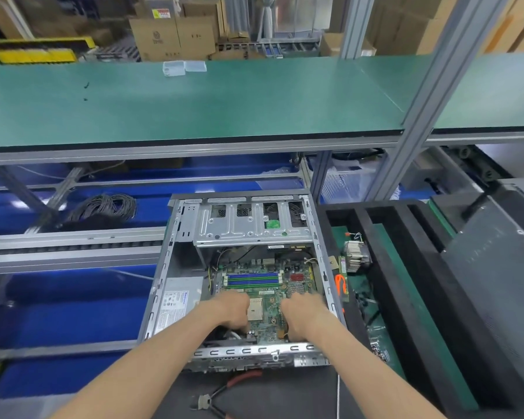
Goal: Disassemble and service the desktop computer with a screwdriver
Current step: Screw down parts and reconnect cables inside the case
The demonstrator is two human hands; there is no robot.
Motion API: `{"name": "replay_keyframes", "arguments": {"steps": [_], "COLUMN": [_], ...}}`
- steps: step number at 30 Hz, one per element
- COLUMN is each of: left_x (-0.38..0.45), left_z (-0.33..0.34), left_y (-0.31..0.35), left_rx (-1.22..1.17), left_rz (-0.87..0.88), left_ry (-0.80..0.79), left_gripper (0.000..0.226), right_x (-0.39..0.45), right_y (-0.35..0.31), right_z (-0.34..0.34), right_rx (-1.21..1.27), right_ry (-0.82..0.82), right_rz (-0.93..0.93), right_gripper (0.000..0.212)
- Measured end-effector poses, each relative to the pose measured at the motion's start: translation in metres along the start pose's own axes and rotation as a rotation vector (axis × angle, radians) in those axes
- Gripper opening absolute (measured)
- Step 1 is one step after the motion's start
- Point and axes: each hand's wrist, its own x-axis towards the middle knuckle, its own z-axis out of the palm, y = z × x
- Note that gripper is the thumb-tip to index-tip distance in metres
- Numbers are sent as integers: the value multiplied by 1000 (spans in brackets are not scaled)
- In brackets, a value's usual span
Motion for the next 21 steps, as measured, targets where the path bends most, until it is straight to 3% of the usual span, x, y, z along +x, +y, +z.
{"name": "replay_keyframes", "arguments": {"steps": [2,5,9,13,16,21], "left_x": [1,3,11,27,38,55], "left_z": [2,1,-7,-14,-20,-28], "left_y": [3,7,10,8,5,3], "left_rx": [60,89,67,5,-17,6], "left_rz": [-46,-95,-93,-37,2,14], "left_ry": [102,199,363,491,479,401], "left_gripper": [41,29,7,51,63,69], "right_x": [1,4,12,19,27,44], "right_y": [0,-4,-3,0,-1,2], "right_z": [0,1,0,-3,-4,-5], "right_rx": [26,88,121,148,243,313], "right_ry": [-27,-22,32,119,247,368], "right_rz": [-3,44,81,113,132,111], "right_gripper": [35,46,34,47,62,59]}}
